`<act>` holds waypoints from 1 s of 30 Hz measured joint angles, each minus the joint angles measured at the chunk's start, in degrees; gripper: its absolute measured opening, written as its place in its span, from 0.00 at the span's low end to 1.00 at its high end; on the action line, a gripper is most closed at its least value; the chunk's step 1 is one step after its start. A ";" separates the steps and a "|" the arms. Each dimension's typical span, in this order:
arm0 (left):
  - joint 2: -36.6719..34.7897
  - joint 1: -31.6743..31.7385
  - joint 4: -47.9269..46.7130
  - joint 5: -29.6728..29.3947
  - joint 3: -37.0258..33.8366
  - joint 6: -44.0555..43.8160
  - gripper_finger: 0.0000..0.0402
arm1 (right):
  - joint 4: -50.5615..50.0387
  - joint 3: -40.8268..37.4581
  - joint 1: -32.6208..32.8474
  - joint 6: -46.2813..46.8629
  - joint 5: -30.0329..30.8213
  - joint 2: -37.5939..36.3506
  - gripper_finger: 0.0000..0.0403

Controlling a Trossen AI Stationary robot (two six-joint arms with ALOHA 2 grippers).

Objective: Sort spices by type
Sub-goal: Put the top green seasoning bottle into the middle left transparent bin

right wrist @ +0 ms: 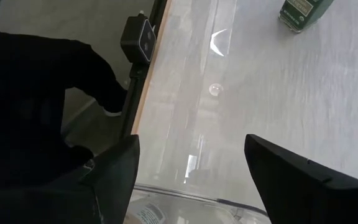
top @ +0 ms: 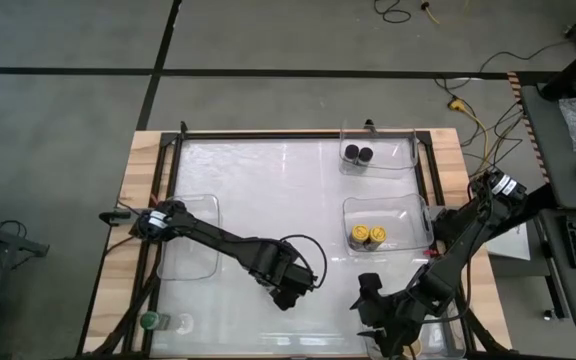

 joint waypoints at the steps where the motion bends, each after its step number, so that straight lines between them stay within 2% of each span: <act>1: 0.00 0.00 -0.08 -0.02 -0.34 -0.22 0.73 | 0.02 0.00 0.00 -0.02 0.00 0.00 0.69; 8: 0.00 0.04 1.16 -0.15 -4.87 0.11 0.73 | 0.02 0.00 0.00 -0.02 -0.02 0.00 0.68; 15: 0.00 0.04 4.80 -0.87 -7.70 1.65 0.73 | 0.02 0.00 0.00 -0.02 -0.02 0.00 0.71; 19: 0.00 0.06 5.53 -3.45 -8.23 1.53 0.73 | 0.04 0.00 0.00 -0.02 0.00 0.00 0.73; 30: 0.02 -0.11 9.42 -3.43 -8.90 2.18 0.73 | 0.04 0.00 0.00 -0.02 0.00 0.00 0.77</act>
